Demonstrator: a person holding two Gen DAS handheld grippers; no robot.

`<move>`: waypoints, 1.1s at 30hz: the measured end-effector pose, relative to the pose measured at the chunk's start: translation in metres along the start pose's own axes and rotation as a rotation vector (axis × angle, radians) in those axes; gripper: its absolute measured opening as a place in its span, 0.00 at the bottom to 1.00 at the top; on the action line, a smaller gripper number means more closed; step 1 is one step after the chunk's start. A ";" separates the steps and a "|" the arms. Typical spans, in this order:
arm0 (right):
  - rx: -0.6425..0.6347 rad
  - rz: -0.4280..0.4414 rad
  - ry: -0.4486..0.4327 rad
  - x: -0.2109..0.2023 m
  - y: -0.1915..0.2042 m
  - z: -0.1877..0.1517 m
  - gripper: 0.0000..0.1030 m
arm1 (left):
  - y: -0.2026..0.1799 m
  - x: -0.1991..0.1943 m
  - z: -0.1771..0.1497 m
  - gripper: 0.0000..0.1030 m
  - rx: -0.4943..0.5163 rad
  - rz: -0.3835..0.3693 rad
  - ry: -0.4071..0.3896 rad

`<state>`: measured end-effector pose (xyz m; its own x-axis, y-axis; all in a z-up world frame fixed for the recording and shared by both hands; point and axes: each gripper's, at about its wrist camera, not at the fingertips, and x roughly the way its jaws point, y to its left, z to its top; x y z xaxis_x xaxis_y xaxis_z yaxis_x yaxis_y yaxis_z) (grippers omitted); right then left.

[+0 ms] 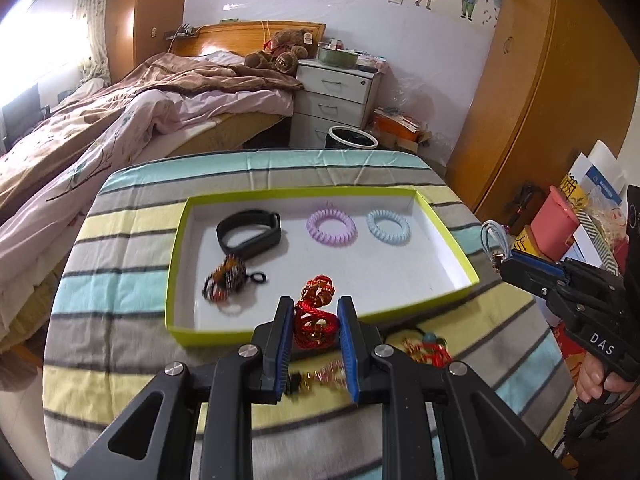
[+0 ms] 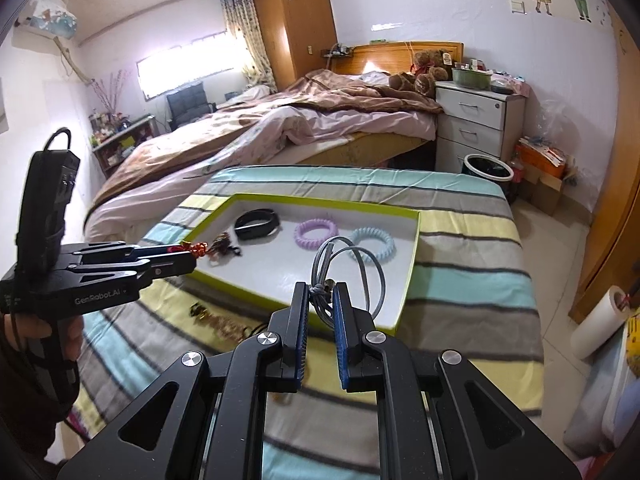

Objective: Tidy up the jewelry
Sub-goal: 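Carry the grey cord and red ornament over the yellow-green box with both tools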

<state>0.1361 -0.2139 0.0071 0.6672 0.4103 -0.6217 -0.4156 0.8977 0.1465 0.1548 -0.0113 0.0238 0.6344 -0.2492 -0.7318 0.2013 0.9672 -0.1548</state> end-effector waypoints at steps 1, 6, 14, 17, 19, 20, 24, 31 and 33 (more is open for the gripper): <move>0.000 -0.006 0.001 0.003 -0.001 0.003 0.12 | 0.000 0.004 0.004 0.22 0.006 -0.003 -0.002; 0.012 -0.008 0.049 0.028 -0.008 0.013 0.12 | 0.006 0.025 0.017 0.22 0.013 -0.006 0.020; 0.052 -0.024 0.131 0.069 -0.021 0.020 0.12 | 0.016 0.062 0.032 0.22 -0.002 -0.023 0.067; 0.037 -0.031 0.158 0.078 -0.020 0.020 0.12 | 0.016 0.073 0.035 0.22 0.010 -0.024 0.076; 0.031 -0.040 0.175 0.084 -0.020 0.019 0.12 | 0.016 0.080 0.035 0.22 0.006 -0.026 0.088; 0.033 -0.040 0.186 0.087 -0.020 0.018 0.12 | 0.017 0.083 0.035 0.22 0.006 -0.024 0.092; 0.024 -0.036 0.221 0.095 -0.022 0.016 0.12 | 0.017 0.093 0.035 0.22 0.017 -0.013 0.111; 0.008 -0.001 0.266 0.103 -0.020 0.016 0.12 | 0.021 0.103 0.034 0.22 0.003 -0.009 0.129; 0.004 0.005 0.276 0.105 -0.019 0.015 0.12 | 0.021 0.105 0.033 0.22 0.001 -0.008 0.135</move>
<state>0.2230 -0.1853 -0.0492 0.4715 0.3559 -0.8068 -0.4160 0.8965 0.1524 0.2504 -0.0189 -0.0338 0.5267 -0.2480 -0.8131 0.2065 0.9652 -0.1606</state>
